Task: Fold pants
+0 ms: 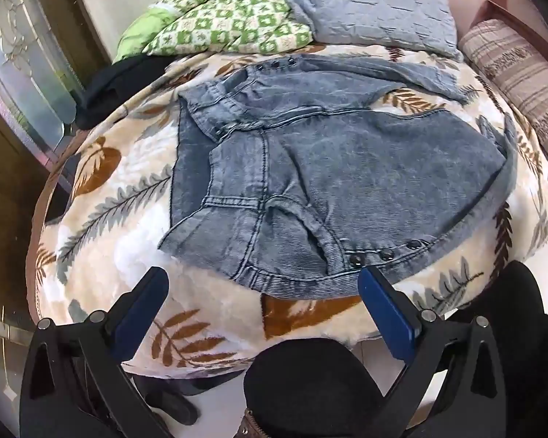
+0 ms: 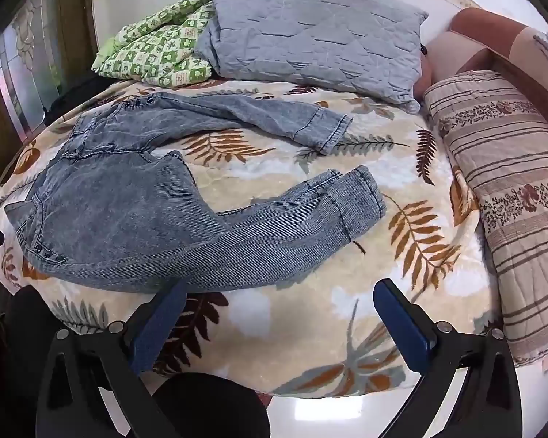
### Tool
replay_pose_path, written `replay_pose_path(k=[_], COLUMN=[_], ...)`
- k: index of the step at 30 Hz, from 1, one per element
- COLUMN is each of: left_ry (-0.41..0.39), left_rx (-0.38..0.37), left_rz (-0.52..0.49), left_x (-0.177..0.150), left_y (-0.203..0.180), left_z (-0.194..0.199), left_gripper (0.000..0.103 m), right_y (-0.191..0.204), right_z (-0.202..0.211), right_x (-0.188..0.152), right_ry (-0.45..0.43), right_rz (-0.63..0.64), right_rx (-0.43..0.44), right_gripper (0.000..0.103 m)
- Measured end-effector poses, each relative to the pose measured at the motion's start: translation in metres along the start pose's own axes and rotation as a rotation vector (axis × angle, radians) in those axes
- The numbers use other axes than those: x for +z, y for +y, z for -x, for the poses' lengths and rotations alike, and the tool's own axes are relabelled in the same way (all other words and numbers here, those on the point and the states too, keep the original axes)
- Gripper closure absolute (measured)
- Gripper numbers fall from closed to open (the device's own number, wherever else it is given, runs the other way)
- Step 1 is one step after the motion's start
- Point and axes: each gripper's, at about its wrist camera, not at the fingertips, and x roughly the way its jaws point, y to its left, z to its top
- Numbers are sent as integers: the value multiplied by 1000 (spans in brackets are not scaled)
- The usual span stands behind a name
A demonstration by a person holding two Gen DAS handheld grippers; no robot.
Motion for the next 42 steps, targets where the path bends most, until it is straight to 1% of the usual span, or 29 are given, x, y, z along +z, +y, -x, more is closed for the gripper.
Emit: replay_pose_path(k=[5, 11, 19, 27, 32, 42], left_ry=[-26, -42, -31, -22, -8, 5], left_rx=[6, -5, -3, -12, -10, -33], left_rz=[-28, -46, -86, -99, -88, -52], left_x=[6, 12, 10, 5, 4, 4], left_y=[-6, -17, -31, -36, -35, -30], left_z=[8, 13, 13, 12, 8, 4], left_gripper=[0, 0, 0, 0, 0, 0], right_y=[3, -2, -9, -12, -11, -6], right_z=[3, 4, 5, 2, 1, -4], right_x=[0, -1, -9, -15, -14, -15], right_ry=[-5, -15, -18, -10, -10, 11], right_rz=[16, -5, -21, -43, -40, -36], right_rx=[-3, 9, 18, 24, 24, 21], right_gripper=[0, 0, 0, 0, 0, 0])
